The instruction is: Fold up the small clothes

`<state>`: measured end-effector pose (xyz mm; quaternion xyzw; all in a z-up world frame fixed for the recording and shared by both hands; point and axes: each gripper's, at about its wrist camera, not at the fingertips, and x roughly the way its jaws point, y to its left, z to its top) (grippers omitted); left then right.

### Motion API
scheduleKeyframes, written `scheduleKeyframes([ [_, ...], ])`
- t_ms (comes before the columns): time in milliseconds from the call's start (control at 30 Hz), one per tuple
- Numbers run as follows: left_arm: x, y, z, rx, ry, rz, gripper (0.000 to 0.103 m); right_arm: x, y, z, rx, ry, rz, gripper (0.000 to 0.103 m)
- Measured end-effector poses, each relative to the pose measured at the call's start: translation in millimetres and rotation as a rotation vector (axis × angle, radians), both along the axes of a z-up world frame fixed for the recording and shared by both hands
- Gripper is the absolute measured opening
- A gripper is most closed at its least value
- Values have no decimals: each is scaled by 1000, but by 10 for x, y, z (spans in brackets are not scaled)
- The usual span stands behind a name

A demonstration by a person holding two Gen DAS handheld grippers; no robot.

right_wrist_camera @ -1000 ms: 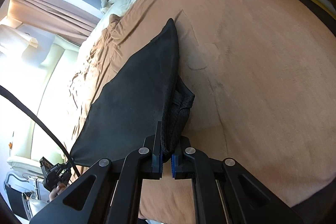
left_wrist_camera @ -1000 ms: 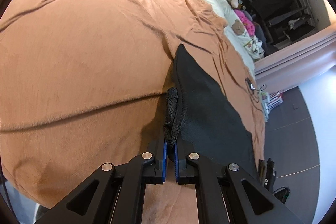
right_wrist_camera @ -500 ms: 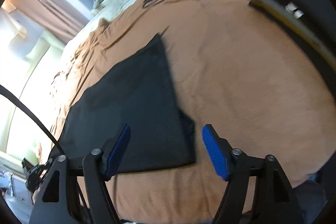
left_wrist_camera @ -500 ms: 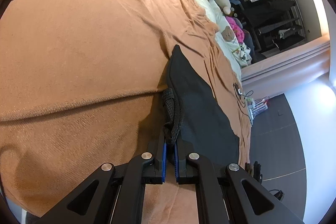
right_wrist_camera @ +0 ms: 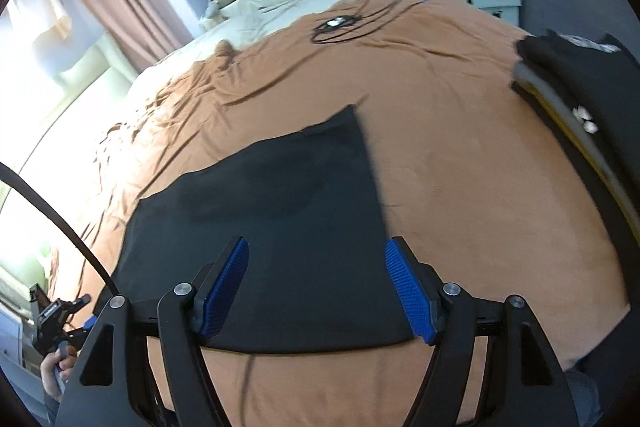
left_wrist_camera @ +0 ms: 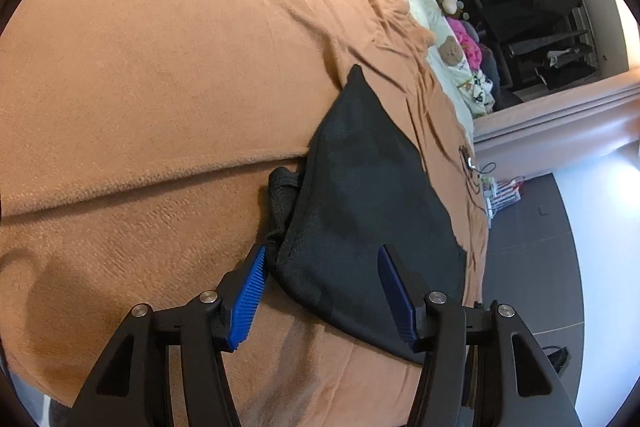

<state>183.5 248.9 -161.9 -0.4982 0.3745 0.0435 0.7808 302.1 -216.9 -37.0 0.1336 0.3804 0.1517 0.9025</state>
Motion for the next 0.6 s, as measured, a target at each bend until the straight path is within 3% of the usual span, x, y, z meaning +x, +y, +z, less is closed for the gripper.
scheduleKeyframes([
  [333,-6,-10,-85,-8,67,-8,58,43,722,-145,-19,26,195,70],
  [400,13,9,-112,-8,86,-1,56,65,847,-218,-23,43,236,65],
  [567,56,6,-171,-12,123,-9,21,166,1206,-461,-30,126,332,48],
  [600,51,-1,-171,-10,125,-11,19,217,1229,-490,-30,139,343,47],
])
